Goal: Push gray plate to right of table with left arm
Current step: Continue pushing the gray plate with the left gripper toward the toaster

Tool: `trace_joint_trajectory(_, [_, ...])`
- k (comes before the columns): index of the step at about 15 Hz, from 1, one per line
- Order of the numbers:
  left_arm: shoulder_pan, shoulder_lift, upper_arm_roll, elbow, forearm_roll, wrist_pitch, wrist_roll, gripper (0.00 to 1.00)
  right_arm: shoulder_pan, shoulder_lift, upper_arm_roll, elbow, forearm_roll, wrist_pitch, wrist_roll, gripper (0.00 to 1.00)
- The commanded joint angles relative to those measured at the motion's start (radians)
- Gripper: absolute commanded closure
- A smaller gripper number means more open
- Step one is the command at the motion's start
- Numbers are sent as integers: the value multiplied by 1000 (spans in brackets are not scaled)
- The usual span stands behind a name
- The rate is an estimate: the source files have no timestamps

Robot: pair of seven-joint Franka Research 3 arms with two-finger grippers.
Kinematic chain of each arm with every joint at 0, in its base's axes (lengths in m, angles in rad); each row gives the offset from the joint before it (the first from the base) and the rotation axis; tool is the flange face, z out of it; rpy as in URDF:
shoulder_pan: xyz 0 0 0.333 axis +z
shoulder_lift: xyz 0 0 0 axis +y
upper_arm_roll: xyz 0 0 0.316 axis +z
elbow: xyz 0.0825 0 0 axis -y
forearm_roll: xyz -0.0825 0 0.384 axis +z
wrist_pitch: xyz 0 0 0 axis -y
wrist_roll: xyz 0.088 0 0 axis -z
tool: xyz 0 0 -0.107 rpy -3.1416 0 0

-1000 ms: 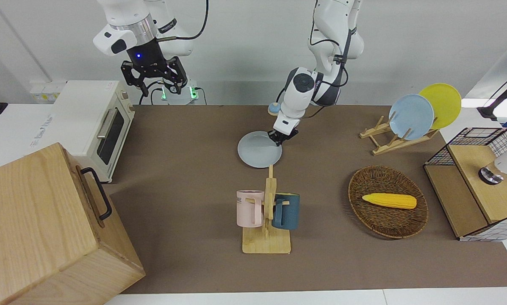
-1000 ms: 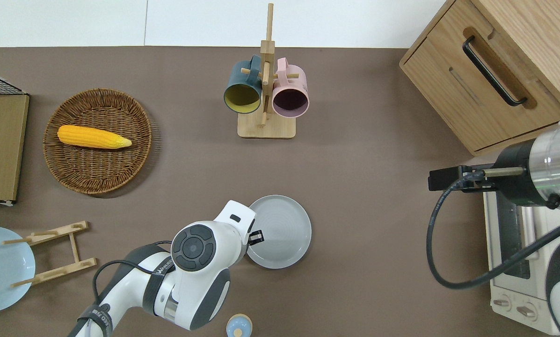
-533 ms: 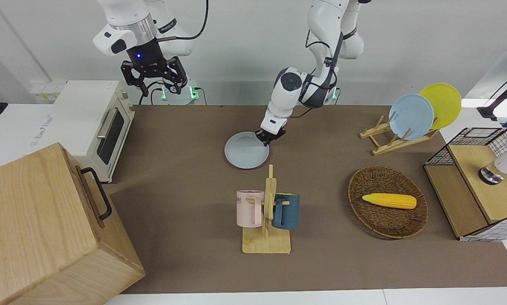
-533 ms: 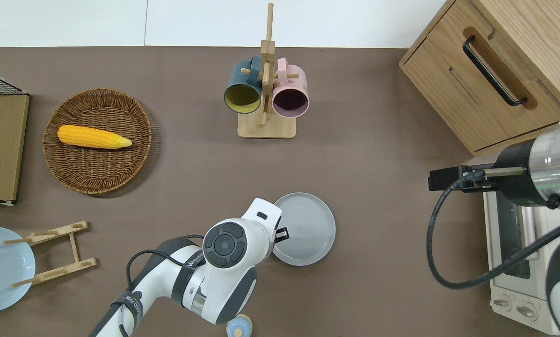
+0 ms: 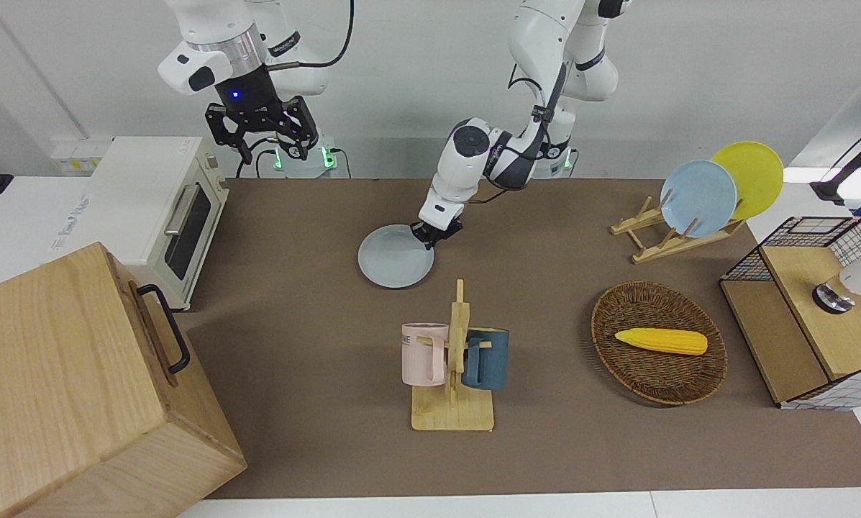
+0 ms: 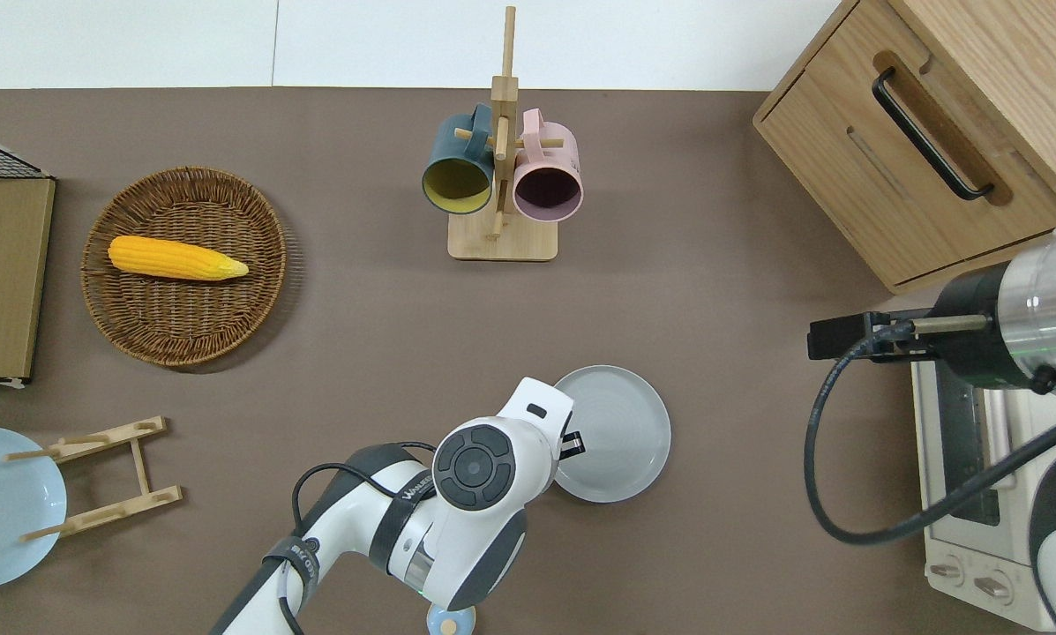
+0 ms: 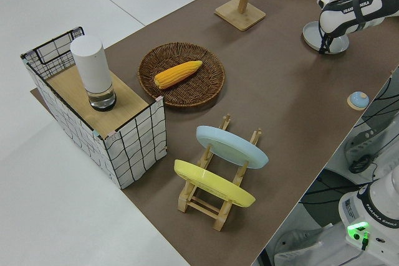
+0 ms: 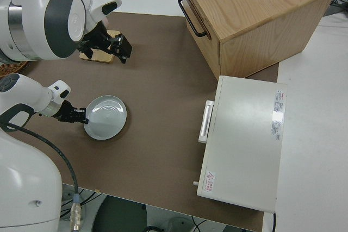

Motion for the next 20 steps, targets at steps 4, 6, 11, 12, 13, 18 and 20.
trace_joint_trajectory(4, [-43, 48, 7, 50, 5, 15, -50, 1000, -6, 6, 4, 14, 16, -5, 2, 5])
trace_joint_trajectory(6, [-43, 48, 7, 50, 8, 15, -50, 1000, -6, 6, 4, 14, 16, -5, 2, 5])
trace_joint_trajectory(11, [-43, 57, 7, 67, 21, 12, -39, 737, -6, 6, 4, 14, 16, -5, 2, 5])
trace_joint_trajectory(12, [-43, 57, 7, 67, 39, 7, -39, 609, -6, 6, 4, 14, 16, -5, 2, 5])
trace_joint_trajectory(13, [-43, 57, 7, 67, 44, 1, -39, 537, -6, 6, 4, 14, 16, -5, 2, 5])
trace_joint_trajectory(18, [-37, 46, 10, 96, 45, -74, -36, 22, -6, 6, 4, 14, 16, -5, 2, 5])
trace_joint_trajectory(20, [-32, 37, 20, 146, 45, -164, -27, 17, -6, 6, 4, 14, 16, -5, 2, 5])
